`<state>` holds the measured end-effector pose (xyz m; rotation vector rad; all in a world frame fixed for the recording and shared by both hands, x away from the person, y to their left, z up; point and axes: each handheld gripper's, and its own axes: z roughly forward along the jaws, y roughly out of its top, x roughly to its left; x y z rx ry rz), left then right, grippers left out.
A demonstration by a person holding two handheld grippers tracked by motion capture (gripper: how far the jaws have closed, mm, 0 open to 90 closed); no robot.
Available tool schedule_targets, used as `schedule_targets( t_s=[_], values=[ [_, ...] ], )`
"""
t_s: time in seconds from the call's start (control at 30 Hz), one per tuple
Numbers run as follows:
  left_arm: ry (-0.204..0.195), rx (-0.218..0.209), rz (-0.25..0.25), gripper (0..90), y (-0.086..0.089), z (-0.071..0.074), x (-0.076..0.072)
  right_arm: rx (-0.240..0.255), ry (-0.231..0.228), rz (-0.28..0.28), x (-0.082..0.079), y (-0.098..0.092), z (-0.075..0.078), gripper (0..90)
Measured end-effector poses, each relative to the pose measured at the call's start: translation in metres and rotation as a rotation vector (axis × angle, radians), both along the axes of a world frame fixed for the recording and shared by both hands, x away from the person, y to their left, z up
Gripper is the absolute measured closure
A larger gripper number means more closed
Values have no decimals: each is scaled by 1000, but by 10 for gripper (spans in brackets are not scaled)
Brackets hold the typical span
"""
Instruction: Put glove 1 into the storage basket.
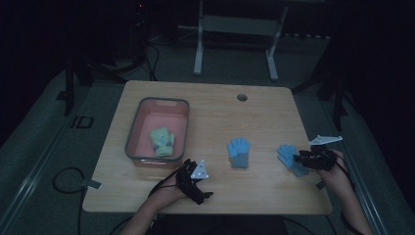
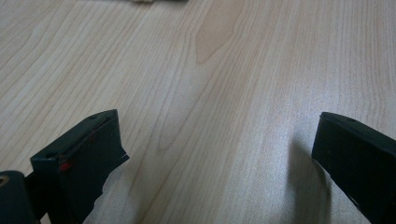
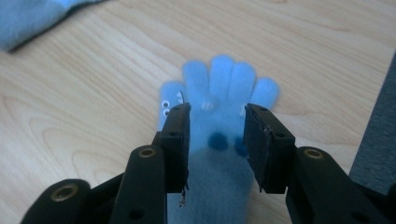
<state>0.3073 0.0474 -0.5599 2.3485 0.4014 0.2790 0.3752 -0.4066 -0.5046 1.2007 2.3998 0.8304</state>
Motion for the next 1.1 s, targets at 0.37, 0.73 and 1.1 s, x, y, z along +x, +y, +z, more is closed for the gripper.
schedule_targets(
  t_s=[0.37,0.73,1.1],
  values=[
    [-5,2,7,18,-1,-1,1,-37,18,52,10,0,-11,607],
    [2,-5,-5,18,0,-2,1,-67,54,52,13,9,-27,659],
    [2,-5,-7,18,1,-2,1,-55,55,-38,7,19,-23,855]
  ],
)
